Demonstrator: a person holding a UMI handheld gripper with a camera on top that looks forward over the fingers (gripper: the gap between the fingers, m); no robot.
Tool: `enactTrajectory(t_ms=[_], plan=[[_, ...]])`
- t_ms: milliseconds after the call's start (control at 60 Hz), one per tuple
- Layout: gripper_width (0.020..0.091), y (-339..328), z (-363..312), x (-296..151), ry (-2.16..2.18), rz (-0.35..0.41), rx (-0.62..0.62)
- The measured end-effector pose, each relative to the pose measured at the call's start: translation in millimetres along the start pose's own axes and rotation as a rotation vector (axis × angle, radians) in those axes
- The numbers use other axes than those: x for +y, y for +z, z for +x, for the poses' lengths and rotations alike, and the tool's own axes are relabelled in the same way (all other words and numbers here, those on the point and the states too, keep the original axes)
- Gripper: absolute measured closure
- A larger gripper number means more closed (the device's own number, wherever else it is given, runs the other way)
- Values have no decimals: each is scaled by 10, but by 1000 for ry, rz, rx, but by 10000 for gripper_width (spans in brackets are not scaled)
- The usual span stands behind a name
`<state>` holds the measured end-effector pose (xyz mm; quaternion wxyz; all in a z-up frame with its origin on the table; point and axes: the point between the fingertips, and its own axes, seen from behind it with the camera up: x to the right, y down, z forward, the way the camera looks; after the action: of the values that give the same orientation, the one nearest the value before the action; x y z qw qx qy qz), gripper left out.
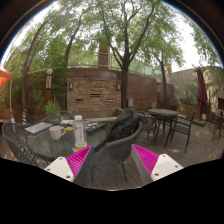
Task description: Pour water
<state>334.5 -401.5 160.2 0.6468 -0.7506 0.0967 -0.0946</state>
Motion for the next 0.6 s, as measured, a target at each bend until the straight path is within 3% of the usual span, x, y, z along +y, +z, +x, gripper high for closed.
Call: enactTrajectory(t_ms=[333, 600], plan=[[264, 319, -189, 69, 11, -12, -12], [273, 1316, -1014, 334, 20, -1, -120]])
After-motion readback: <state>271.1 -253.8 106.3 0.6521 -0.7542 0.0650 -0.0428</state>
